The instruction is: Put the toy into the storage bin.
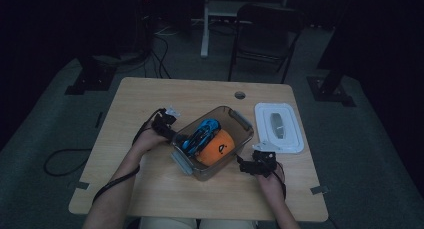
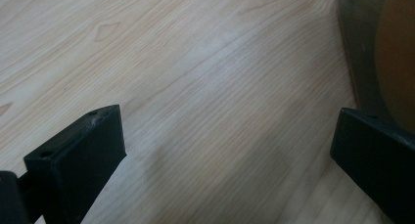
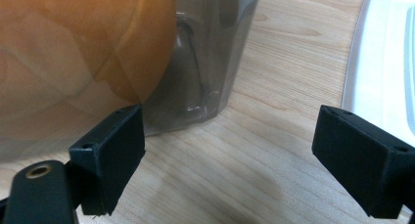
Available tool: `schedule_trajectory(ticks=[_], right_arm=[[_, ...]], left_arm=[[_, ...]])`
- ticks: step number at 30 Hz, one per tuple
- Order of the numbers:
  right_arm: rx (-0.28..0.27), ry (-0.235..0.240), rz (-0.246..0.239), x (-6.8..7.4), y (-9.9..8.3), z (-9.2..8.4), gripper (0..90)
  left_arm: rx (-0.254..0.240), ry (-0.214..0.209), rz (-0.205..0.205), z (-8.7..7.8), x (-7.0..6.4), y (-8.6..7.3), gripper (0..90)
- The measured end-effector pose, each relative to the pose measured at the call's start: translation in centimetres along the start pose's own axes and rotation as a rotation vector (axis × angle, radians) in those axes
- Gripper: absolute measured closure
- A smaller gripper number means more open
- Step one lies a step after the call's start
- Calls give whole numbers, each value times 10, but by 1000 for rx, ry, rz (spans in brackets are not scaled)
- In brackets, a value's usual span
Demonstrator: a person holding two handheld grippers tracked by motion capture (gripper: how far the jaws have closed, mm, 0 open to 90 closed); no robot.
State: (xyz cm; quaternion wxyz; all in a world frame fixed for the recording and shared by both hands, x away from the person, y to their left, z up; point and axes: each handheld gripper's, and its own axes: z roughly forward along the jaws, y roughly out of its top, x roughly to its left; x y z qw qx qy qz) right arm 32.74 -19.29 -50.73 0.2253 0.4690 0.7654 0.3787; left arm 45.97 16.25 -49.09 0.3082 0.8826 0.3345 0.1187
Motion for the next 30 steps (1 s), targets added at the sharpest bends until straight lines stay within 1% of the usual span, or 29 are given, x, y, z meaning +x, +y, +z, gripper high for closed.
schedule_trajectory(ticks=[1,2,3,5,7,9,10,14,16,17,20,22,26,28,29,30], right_arm=[[-8,5,13,-2,0,-1,119],[-11,6,16,-2,0,-1,120],[-11,6,16,-2,0,-1,120],[-21,9,28,-3,1,-2,120],[-22,2,25,-3,1,-2,120],[-28,1,28,-3,1,-1,122],[-30,7,28,-3,2,-1,122],[-32,5,24,-1,3,1,122],[-30,3,20,0,3,2,127],[-32,2,18,0,4,2,131],[-34,8,20,-1,3,2,133],[-29,24,22,-2,3,3,133],[-24,33,19,-5,3,3,144],[-25,37,15,-6,2,3,148],[-25,37,12,-7,2,3,151],[-23,40,3,-8,3,4,170]], left_arm=[[-19,8,1,-4,-1,-2,5],[-19,8,1,-4,-1,-2,4],[-20,5,-9,-5,-1,-3,4],[-19,3,-14,-7,-2,-8,5],[-21,1,-25,-8,-4,-13,4],[-23,0,-27,-11,-8,-17,5],[-27,1,-20,-12,-10,-19,5],[-27,5,1,-17,-20,-23,5],[-15,2,-1,-19,-25,-24,5],[-28,16,7,-20,-29,-25,5],[-35,29,15,-23,-35,-27,15],[-31,25,15,-24,-39,-27,15],[-29,-10,7,-24,-48,-30,14],[-37,-23,11,-24,-53,-31,14],[-32,-31,16,-24,-56,-31,14],[-33,-21,19,-25,-59,-31,14]])
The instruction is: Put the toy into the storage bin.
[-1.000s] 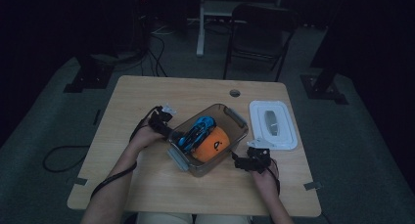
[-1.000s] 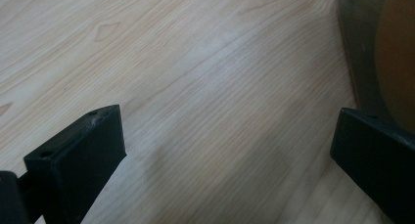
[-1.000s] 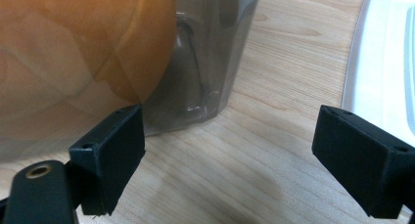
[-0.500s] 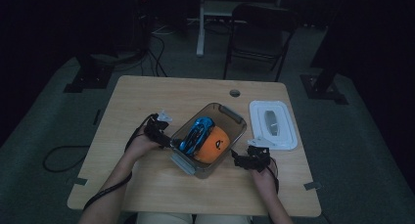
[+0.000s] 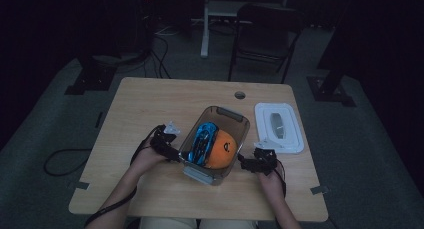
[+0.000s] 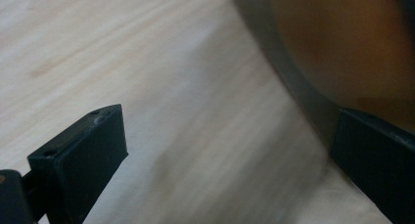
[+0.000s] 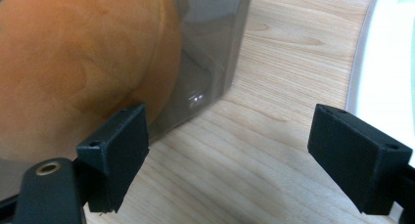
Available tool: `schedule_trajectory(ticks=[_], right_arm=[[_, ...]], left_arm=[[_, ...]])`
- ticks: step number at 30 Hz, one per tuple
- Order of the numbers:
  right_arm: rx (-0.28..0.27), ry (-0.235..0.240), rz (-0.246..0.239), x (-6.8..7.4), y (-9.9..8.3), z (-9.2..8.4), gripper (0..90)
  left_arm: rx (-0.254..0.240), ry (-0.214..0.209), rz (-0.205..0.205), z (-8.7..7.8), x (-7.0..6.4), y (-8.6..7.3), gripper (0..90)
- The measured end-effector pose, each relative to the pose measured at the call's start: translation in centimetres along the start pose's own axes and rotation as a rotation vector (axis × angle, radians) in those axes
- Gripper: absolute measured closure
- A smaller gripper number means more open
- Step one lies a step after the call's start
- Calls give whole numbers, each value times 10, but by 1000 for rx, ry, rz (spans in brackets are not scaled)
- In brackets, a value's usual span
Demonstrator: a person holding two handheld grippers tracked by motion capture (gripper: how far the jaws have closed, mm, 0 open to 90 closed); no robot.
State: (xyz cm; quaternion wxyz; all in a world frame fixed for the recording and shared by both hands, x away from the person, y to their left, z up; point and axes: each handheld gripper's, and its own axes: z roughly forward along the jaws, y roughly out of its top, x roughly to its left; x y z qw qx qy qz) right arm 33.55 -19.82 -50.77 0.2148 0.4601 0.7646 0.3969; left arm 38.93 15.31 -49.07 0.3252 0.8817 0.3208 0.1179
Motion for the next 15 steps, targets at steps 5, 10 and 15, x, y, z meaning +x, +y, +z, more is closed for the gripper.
schedule_trajectory(ticks=[5,10,15], right_arm=[[5,34,-40,-6,2,2,192],[-4,15,-26,-8,4,5,191],[-12,-13,-12,-11,5,9,191]], left_arm=[[-23,39,16,-4,-7,1,14],[-24,49,24,-1,2,9,14],[-22,60,25,8,12,21,14]])
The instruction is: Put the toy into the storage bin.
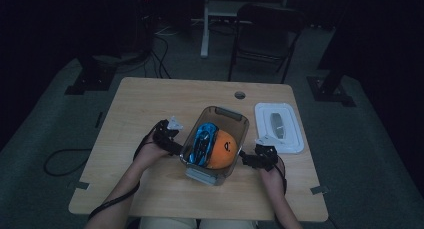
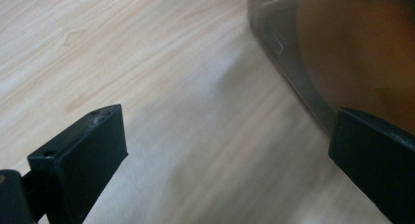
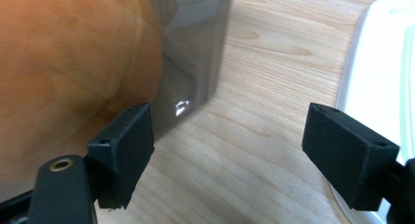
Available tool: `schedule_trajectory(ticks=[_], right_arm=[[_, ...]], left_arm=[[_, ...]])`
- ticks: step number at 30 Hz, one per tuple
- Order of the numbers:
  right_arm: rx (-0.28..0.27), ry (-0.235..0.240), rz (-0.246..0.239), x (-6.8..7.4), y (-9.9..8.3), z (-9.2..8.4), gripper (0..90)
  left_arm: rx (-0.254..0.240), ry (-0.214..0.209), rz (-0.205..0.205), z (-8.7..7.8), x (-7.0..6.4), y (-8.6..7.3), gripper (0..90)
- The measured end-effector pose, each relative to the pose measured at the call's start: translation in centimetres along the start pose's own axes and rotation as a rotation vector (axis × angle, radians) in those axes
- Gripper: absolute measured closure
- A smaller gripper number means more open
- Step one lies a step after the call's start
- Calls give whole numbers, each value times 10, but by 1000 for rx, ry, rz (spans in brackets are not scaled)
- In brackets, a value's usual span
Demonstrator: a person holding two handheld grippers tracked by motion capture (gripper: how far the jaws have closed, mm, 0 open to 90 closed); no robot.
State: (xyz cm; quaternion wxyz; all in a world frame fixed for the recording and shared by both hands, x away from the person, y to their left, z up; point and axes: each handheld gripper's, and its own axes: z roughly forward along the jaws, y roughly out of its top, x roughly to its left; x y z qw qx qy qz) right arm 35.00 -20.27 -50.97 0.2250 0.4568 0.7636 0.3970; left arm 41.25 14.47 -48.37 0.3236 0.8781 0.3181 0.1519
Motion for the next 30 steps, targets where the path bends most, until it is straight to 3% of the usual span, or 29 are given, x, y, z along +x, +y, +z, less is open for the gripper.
schedule_trajectory(ticks=[4,11,14,18,24,30], right_arm=[[1,-13,9,-2,1,4,191],[-25,25,22,-4,0,6,193],[-31,41,9,-2,0,7,216],[-14,51,-49,3,2,10,233],[-14,104,-57,7,5,15,247],[-16,133,-86,14,11,23,265]], left_arm=[[1,-10,0,8,5,7,14],[-6,-19,0,7,3,7,19],[-4,-2,-5,3,1,4,19],[-2,19,-9,-5,-3,-1,20],[-3,25,-28,-16,-8,-13,20],[9,34,-11,-31,-16,-26,20]])
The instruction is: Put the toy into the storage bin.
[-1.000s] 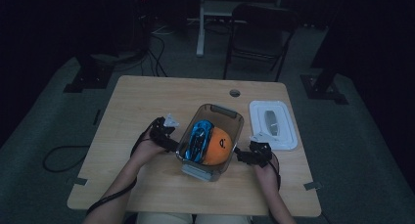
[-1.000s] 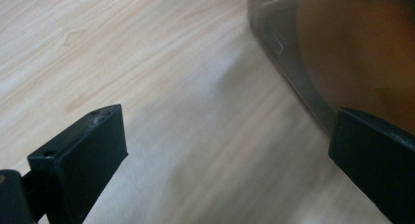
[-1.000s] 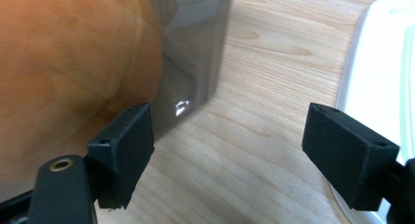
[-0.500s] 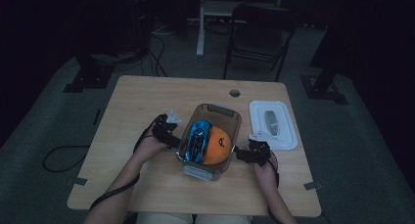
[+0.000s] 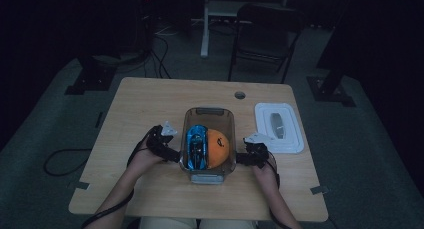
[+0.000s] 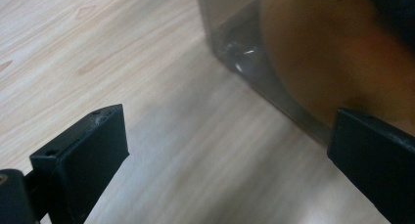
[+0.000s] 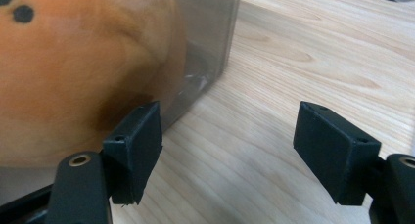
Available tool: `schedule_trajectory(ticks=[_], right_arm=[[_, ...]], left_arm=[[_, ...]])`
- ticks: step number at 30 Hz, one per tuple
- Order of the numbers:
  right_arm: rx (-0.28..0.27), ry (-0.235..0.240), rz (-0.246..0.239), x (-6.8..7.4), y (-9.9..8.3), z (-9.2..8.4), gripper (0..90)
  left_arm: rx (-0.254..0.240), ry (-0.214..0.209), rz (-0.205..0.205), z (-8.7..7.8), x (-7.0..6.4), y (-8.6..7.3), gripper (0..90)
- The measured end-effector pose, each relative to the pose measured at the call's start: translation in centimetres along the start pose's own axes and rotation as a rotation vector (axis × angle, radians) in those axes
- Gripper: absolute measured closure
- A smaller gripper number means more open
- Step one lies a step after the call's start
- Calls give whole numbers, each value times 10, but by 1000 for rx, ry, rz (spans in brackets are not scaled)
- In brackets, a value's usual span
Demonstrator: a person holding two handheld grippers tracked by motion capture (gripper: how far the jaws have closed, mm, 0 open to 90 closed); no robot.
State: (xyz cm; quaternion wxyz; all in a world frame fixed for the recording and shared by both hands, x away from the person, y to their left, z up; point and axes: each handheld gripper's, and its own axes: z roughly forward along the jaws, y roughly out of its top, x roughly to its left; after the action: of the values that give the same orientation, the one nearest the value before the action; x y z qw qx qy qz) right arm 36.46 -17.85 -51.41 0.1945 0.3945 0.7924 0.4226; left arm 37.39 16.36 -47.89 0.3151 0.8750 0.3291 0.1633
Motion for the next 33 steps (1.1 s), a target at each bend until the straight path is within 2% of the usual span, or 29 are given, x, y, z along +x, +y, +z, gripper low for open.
schedule_trajectory(ticks=[4,10,12,14,18,22,24,26,29,31,33], right_arm=[[3,26,-16,4,1,5,266],[16,50,-51,6,-3,4,243],[0,19,-50,8,-6,-2,190],[-17,-1,-28,8,-7,-9,180],[-56,-56,4,-1,-5,-24,134],[-76,-135,67,-19,-3,-37,132],[-85,-210,107,-27,-3,-43,129],[-84,-256,121,-33,-2,-48,114],[-78,-290,139,-42,-2,-53,114],[-70,-336,147,-47,-2,-54,112],[-68,-344,164,-54,-1,-56,112]], left_arm=[[-3,-13,-5,-10,-6,-9,19],[-37,-12,-15,-16,-19,-20,19],[-47,-27,-19,-15,-21,-23,18],[-37,-30,-7,-13,-24,-24,18],[-21,-42,1,-9,-29,-24,18],[-25,-57,11,-6,-36,-21,18],[-30,-68,11,-3,-40,-19,18],[-27,-75,21,-1,-42,-18,18],[-25,-69,28,2,-43,-19,18],[-25,-59,16,3,-41,-21,18],[-18,-32,19,4,-40,-24,18]])
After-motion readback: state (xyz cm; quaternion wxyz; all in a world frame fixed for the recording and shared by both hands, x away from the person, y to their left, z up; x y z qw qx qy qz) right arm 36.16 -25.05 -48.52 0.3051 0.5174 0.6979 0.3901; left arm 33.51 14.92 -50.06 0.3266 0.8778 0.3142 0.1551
